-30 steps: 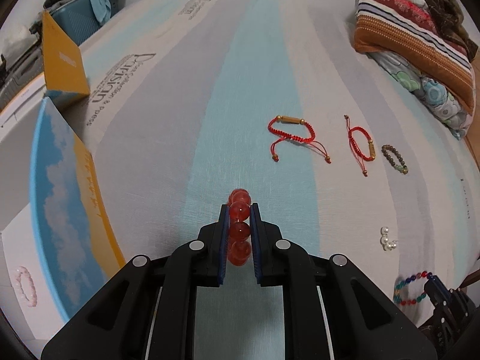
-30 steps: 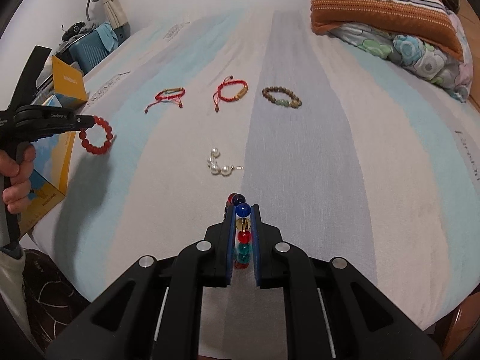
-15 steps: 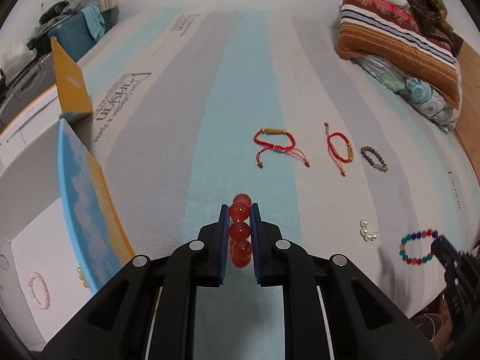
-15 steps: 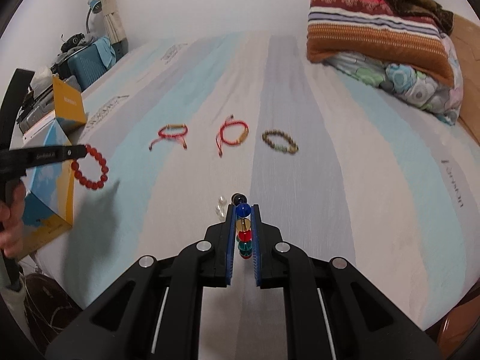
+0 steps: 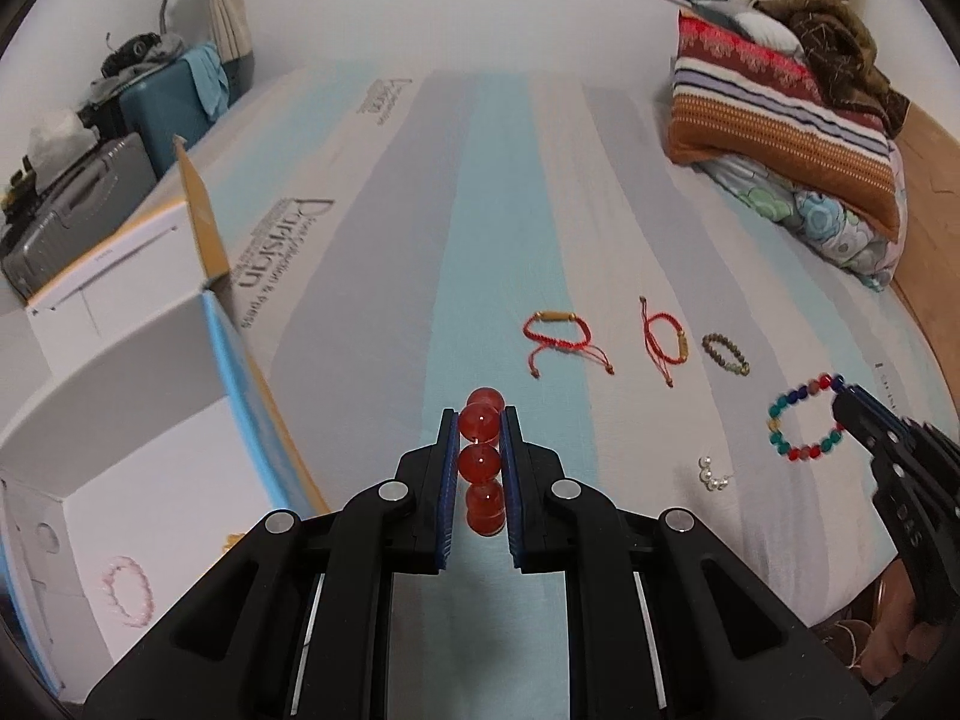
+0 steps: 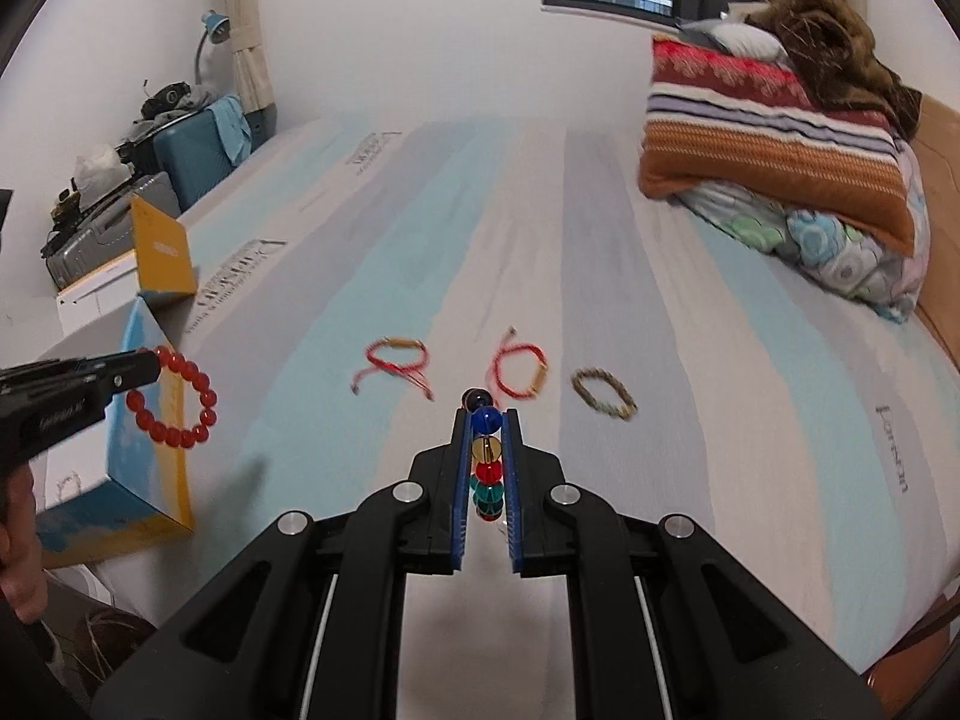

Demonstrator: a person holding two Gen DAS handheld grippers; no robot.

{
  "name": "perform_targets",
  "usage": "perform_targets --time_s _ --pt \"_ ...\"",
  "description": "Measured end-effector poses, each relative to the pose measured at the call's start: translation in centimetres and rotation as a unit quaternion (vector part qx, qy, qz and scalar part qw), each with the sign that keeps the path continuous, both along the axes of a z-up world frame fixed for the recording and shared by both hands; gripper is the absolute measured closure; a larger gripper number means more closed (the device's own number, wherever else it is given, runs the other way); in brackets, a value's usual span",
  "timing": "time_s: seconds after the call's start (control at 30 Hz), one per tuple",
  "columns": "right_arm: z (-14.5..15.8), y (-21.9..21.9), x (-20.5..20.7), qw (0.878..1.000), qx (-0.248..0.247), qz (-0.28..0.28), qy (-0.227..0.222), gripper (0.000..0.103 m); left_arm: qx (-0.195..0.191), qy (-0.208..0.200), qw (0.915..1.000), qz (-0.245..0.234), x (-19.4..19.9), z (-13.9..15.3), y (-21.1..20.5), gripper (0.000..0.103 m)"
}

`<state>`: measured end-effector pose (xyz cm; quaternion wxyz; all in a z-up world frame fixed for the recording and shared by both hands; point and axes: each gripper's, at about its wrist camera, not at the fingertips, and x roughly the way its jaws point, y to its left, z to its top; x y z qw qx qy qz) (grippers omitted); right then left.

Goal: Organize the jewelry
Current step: 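Lift and carry both held bracelets to the white box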

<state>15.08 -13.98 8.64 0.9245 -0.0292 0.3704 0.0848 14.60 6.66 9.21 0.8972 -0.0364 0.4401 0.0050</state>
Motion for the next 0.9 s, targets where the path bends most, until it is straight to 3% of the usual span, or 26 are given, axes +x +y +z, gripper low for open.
perform_targets --time_s 0.43,0.9 --pt "3.6 9.0 0.3 0.999 -0.002 0.047 -0.022 0.094 0.001 -0.036 0.9988 0.033 -4.0 4.2 5.8 0.09" --pt "4.6 21.9 -2.3 0.989 0.008 0.145 -0.027 0.094 0.006 -0.036 0.9902 0.135 -10.1 4.9 16.9 0.09"
